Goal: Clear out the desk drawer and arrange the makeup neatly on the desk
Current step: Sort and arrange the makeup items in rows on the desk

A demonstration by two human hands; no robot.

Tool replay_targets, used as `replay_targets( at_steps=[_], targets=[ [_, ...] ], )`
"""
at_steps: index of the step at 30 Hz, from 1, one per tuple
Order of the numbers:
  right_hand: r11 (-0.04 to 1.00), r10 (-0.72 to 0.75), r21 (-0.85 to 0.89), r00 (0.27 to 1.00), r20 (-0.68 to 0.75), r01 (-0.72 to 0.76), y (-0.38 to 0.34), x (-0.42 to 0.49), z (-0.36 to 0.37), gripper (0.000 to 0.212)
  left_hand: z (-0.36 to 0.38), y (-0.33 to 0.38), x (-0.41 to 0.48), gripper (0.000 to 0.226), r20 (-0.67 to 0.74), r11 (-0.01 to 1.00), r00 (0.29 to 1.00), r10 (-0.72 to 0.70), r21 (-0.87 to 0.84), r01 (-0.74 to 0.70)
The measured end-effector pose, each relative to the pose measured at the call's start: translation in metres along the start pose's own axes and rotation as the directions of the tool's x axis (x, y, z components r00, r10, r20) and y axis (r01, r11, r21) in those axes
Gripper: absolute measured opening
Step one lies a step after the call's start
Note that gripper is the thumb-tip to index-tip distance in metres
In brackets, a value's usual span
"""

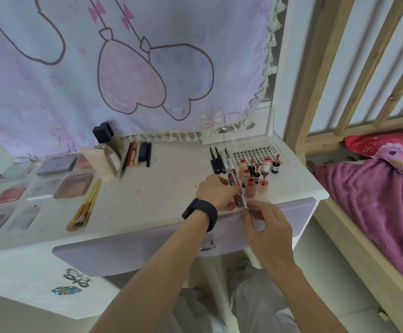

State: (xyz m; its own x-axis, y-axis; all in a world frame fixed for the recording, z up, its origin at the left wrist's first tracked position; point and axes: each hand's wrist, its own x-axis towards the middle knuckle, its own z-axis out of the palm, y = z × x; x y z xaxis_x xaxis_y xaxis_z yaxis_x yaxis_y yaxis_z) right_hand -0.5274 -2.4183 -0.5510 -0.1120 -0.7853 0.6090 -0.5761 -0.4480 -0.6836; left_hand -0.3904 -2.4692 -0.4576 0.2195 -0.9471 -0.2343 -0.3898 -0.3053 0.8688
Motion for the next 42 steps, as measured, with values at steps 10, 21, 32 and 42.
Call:
replay_targets(
  at_steps=[10,21,32,42],
  targets=[
    [0.999,0.019,0.033,1.0,0.018,-0.019,0.0,0.002,0.0,0.025,-0.004,0.002,0.0,0.021,-0.067,0.991,0.996,0.053,0.129,-0.044],
    [0.999,0.006,0.047,0.999,0.037,-0.007,-0.005,0.006,-0.005,0.03,-0.034,0.013,0.055,0.062,0.321,0.48,0.84,0.437,0.706,-0.52],
    [0.999,-0.053,0.003,0.998,0.029,0.052,-0.002,0.004,-0.003,0.03,-0.028,0.007,0.077,0.05,0.358,0.442,0.832,0.424,0.72,-0.535],
    [0.999,-0.041,-0.005,0.999,0.015,0.041,-0.001,0.004,-0.002,0.024,-0.024,0.01,0.094,0.042,0.312,0.491,0.833,0.458,0.692,-0.529]
  ],
)
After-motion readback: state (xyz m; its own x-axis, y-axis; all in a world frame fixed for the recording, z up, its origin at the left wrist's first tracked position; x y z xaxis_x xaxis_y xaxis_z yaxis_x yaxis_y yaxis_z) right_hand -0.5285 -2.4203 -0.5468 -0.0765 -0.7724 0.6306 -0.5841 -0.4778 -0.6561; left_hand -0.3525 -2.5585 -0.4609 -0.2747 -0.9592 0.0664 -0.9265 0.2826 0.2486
